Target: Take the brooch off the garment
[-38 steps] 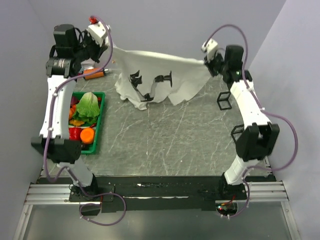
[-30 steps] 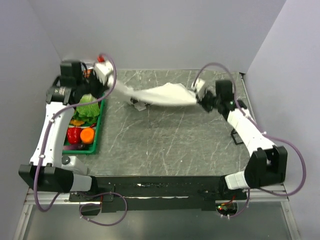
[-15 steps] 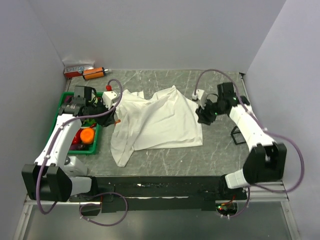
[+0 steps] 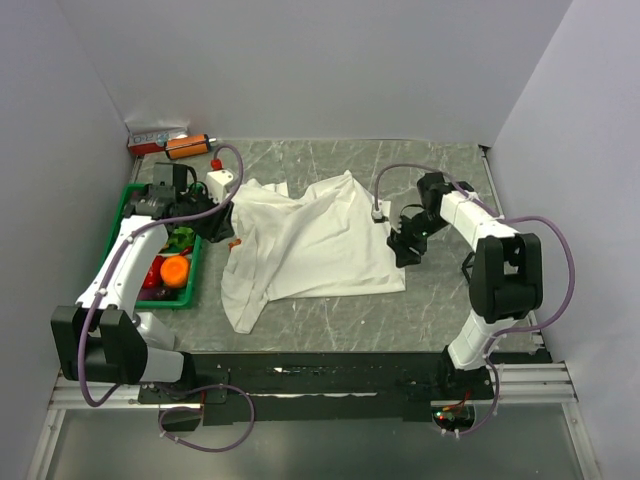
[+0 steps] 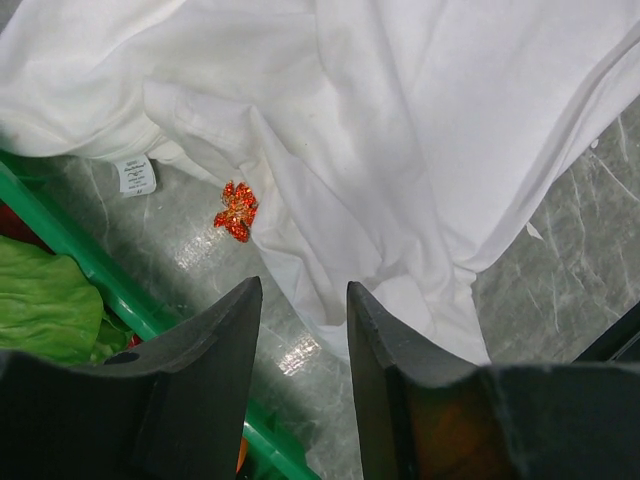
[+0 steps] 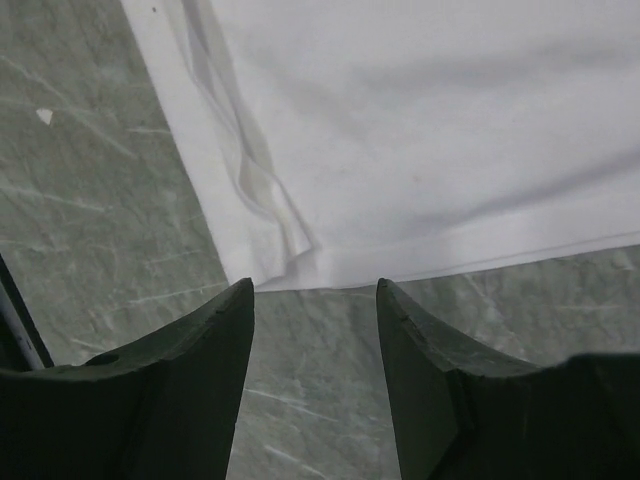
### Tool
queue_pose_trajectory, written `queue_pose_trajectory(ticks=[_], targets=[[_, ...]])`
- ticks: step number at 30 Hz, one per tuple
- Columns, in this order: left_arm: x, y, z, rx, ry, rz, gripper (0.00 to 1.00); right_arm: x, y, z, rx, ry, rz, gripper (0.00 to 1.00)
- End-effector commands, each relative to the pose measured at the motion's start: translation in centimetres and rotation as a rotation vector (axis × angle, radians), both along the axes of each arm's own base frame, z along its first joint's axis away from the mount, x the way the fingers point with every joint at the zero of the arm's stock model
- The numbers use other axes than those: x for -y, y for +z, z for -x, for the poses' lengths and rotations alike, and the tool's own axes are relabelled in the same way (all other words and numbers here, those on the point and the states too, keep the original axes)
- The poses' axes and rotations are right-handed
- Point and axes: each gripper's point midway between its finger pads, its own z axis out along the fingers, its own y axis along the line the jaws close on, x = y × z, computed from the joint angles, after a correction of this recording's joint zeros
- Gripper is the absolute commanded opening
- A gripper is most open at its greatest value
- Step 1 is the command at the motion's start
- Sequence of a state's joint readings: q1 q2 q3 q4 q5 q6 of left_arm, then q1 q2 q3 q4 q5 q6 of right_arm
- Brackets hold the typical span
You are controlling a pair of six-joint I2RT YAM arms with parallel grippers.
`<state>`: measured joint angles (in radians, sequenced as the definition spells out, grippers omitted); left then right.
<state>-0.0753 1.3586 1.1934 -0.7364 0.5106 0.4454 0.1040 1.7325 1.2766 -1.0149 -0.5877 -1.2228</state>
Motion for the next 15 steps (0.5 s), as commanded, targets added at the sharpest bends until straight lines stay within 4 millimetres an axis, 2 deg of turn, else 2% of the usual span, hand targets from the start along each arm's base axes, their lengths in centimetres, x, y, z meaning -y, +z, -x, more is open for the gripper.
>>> queue_pose_trajectory(ticks=[1,5,11,15], targets=[[0.0,1.3,-0.5,0.052,0.024,0.014,0.45,0.1,-0.8,1.1,-0.048,0.055,0.004,0.60],[0.0,1.3,-0.5,0.044,0.030,0.014,0.45,0.0,-1.9,1.5,-0.108,0.082,0.015,0.60],[-0.4,1.2,-0.6,0.047,0.033,-0.009,0.46,-0.1,-3.4,2.0,-0.106,0.140,0.062,0.59],[-0.4,1.1,-0.6,0.040,0.036,-0.005,0.46,-0.3,-4.0,1.9,-0.113,0.134,0.075,0.53]])
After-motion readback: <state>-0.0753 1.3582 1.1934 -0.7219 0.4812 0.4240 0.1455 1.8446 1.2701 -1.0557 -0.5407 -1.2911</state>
